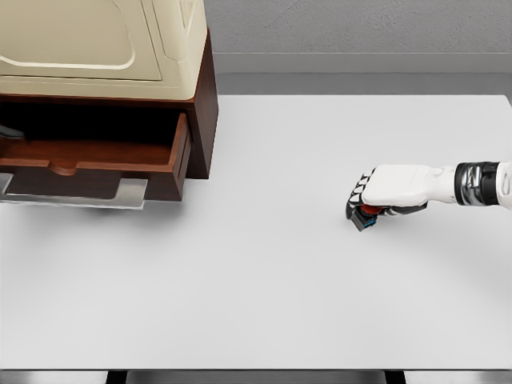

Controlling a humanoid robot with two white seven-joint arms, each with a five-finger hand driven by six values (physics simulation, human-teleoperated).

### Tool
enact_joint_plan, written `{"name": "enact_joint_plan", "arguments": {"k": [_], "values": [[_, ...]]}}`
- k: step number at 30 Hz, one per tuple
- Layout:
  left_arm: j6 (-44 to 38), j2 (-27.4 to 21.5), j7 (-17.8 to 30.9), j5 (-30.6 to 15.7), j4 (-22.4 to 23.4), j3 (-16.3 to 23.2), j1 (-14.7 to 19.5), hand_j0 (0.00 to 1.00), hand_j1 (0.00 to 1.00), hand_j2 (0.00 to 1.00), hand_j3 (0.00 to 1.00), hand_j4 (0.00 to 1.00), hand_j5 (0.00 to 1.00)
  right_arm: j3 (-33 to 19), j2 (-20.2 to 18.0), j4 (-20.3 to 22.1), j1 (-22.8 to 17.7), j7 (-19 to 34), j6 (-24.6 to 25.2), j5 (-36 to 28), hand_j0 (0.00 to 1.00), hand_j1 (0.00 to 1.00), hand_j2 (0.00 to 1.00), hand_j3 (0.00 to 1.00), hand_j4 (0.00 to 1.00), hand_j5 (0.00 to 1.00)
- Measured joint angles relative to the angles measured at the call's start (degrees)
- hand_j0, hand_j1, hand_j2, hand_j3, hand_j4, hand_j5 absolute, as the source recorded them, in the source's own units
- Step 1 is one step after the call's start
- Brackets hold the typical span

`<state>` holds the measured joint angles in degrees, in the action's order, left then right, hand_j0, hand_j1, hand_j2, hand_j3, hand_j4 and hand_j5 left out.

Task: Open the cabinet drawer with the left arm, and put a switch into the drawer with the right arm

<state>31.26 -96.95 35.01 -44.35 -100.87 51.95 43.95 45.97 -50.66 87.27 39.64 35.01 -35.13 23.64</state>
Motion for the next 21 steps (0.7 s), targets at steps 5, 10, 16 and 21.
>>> {"name": "enact_joint_plan", "arguments": {"k": [5,10,16,21], "values": [[-8.40,1.60,0.00,-2.64,0.05,-3.05,0.76,1.00,1.00,1.00,1.00,1.00,1.00,-0.04,0.00,0.00,0.00,0.01,-0.01,-0.02,0.45,0.45,0.45,0.45,0.45,0.45],[-12.37,3.09,0.00,-3.78,0.10,-4.64,0.96,1.00,1.00,1.00,1.00,1.00,1.00,-0.13,0.06,0.00,0.00,0.02,-0.02,-0.16,0.44,0.44,0.44,0.44,0.44,0.44],[-12.59,3.40,0.00,-4.46,-0.02,-5.27,0.97,1.00,1.00,1.00,1.00,1.00,1.00,-0.64,1.16,-0.11,0.79,0.04,-0.02,-0.63,0.39,0.39,0.39,0.39,0.39,0.39],[-9.21,4.83,0.00,-5.21,-0.10,-4.45,0.79,1.00,1.00,1.00,1.00,1.00,1.00,-1.90,3.83,-1.11,2.02,0.06,-0.05,-0.71,0.36,0.36,0.36,0.36,0.36,0.36]]}}
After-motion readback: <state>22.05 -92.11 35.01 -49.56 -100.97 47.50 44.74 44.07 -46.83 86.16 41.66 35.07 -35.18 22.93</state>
